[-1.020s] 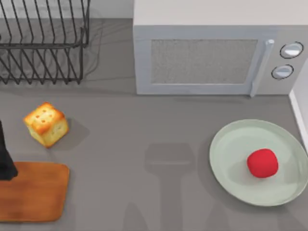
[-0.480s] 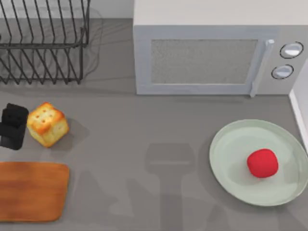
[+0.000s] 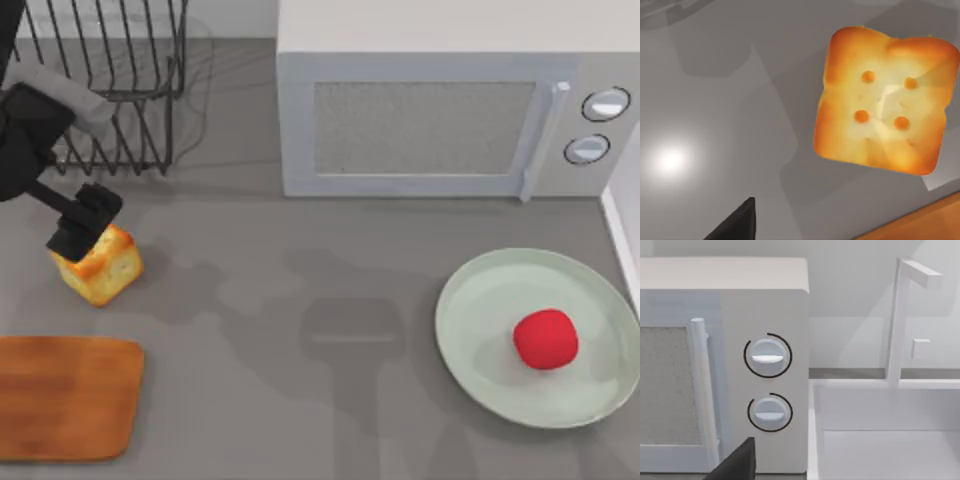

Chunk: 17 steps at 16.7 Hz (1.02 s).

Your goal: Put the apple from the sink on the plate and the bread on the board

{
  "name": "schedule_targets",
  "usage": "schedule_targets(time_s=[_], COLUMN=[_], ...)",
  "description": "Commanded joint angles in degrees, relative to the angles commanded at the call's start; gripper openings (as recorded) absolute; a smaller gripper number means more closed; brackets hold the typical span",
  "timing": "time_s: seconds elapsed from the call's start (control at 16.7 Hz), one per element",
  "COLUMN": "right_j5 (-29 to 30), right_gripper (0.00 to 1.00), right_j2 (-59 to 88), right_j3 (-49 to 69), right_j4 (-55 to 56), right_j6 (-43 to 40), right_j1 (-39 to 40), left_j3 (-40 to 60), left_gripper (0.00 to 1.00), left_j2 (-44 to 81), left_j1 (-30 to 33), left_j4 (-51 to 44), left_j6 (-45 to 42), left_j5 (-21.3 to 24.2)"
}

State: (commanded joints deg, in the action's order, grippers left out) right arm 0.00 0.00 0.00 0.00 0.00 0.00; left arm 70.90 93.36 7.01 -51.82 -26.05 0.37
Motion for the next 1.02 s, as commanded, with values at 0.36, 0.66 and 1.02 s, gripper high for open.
schedule_targets(time_s=[0.36, 0.66, 1.02], right_j5=[0.0, 0.0, 0.0], right_gripper=[1.0, 1.0, 1.0], right_j2=[0.0, 0.0, 0.0], right_j3=[0.0, 0.0, 0.0], right_j4=[0.0, 0.0, 0.0], right_j6=[0.0, 0.0, 0.0], right_j1=[0.0, 0.0, 0.0], left_j3=[15.3, 17.7, 14.6], left_gripper=[1.0, 1.0, 1.0], left_j2=[18.9, 21.7, 23.1], left_j1=[1.4, 1.6, 1.5], left_j4=[-10.2, -11.7, -7.3], left_j6=[-5.5, -6.3, -6.4], left_j5=[-0.2, -0.2, -0.2])
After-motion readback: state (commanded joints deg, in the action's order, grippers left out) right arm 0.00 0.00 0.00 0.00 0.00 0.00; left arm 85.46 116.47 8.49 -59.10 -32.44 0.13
